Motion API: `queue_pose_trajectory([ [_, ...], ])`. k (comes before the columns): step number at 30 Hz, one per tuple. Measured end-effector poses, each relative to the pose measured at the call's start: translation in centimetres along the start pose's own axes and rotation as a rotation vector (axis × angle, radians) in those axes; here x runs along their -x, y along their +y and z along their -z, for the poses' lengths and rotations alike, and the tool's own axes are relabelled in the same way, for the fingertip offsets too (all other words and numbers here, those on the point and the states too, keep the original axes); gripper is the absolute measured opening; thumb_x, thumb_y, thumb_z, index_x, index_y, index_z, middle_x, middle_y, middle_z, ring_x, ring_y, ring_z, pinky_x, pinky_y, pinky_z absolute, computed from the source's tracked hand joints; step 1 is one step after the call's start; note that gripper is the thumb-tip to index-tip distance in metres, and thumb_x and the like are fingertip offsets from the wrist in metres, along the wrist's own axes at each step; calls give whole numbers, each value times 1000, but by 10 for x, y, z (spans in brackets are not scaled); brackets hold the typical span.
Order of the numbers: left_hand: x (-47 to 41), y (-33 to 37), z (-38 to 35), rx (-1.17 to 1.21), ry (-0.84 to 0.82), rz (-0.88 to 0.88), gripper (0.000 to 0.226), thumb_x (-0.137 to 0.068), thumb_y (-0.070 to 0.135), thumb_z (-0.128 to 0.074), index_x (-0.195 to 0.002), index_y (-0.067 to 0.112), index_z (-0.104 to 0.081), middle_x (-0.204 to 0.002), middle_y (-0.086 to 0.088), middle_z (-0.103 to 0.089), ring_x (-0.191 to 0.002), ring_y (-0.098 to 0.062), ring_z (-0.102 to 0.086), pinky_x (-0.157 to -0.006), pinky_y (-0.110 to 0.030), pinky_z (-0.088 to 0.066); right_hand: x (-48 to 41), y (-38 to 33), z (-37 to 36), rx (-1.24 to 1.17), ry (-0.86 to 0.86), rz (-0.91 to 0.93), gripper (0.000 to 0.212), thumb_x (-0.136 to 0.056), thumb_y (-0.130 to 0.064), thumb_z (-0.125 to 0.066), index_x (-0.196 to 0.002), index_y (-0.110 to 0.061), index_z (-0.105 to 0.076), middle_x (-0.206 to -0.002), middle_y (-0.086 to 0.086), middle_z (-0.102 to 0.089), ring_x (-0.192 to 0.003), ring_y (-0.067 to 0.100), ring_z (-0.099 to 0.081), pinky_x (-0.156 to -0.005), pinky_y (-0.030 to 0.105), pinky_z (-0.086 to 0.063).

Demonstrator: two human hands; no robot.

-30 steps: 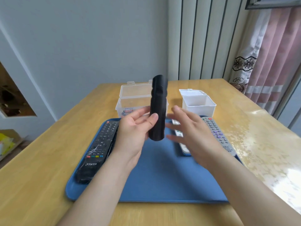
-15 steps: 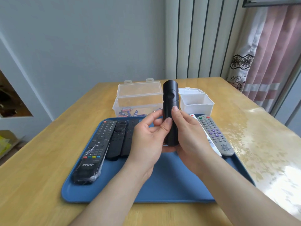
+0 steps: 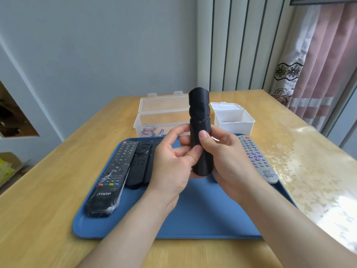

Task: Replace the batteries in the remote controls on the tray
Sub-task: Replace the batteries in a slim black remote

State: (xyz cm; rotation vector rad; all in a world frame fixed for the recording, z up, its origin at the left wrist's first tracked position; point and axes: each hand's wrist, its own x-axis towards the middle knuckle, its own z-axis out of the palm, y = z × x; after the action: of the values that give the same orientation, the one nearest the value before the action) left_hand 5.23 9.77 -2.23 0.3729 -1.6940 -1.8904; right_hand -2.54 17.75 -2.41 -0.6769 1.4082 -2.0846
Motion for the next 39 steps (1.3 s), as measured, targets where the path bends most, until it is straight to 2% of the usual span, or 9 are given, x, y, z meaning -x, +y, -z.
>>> queue_pose_trajectory([
  [4, -4, -1, 3, -139, -33, -22, 40, -94, 4, -56, -121, 34, -57, -92, -6, -74, -83, -20, -72, -64, -35, -59, -3, -3, -1, -36, -12, -78, 23, -101, -15, -48, -115, -10, -65, -104, 20, -71, -88, 32, -69, -70, 50, -55],
  [8, 0, -12, 0, -1010, 43, -426, 65, -86, 36, -65, -144, 35, -34, -115, 13, -63, -100, -9, -55, -85, -31, -48, -7, -5, 0, -128, 118, -82, 23, -101, -23, -49, -112, -7, -62, -94, 16, -68, -84, 27, -65, -80, 42, -53],
  [10, 4, -13, -5, -1155, 25, -598, 71, -84, 41, -66, -146, 25, -36, -124, 7, -57, -111, -19, -47, -92, -31, -42, -8, -9, 3, -155, 168, -80, 20, -101, -27, -50, -103, -12, -63, -91, 12, -67, -85, 25, -65, -82, 39, -54],
  [16, -1, -14, 5, -1304, -46, -640, 73, -70, 24, -79, -135, 10, -50, -114, -5, -63, -91, -28, -65, -69, -32, -52, -8, -8, 6, -122, 152, -119, 45, -103, -39, -43, -79, -15, -73, -88, 11, -73, -83, 25, -66, -82, 41, -49],
  [19, -2, -10, 5, -1312, -64, -596, 72, -73, 21, -71, -140, 15, -44, -111, -4, -63, -86, -30, -65, -65, -34, -51, -8, -6, 8, -74, 93, -110, 39, -103, -37, -45, -89, -9, -68, -92, 14, -66, -87, 25, -61, -78, 40, -49],
  [21, -1, -7, 6, -1158, -76, -526, 68, -75, 22, -62, -140, 30, -40, -107, 3, -61, -90, -25, -63, -73, -38, -53, -8, -8, 11, -51, 62, -96, 31, -100, -35, -50, -91, -10, -66, -85, 10, -64, -80, 20, -64, -71, 35, -54],
  [26, 0, -2, 5, -700, -218, -318, 60, -78, 12, -61, -118, 54, -47, -97, 17, -66, -84, -4, -68, -77, -30, -56, -9, -13, 19, -70, 59, -116, 25, -91, -39, -62, -85, -16, -68, -73, 0, -69, -73, 17, -69, -92, 44, -49],
  [30, 2, -7, 5, -921, -217, -575, 58, -82, 10, -54, -137, 27, -49, -87, 7, -67, -69, -16, -64, -68, -35, -55, -11, -17, 21, -268, 105, -140, 33, -95, -38, -57, -93, -5, -62, -74, 7, -71, -77, 23, -73, -70, 35, -58],
  [39, 1, 4, 5, -1122, 131, -976, 38, -81, 7, -44, -106, 7, -73, -61, -1, -59, -48, -24, -48, -41, -29, -43, -8, -22, 13, -491, 166, -208, 35, -98, -41, -52, -107, -7, -53, -99, 18, -72, -79, 28, -73, -59, 39, -60],
])
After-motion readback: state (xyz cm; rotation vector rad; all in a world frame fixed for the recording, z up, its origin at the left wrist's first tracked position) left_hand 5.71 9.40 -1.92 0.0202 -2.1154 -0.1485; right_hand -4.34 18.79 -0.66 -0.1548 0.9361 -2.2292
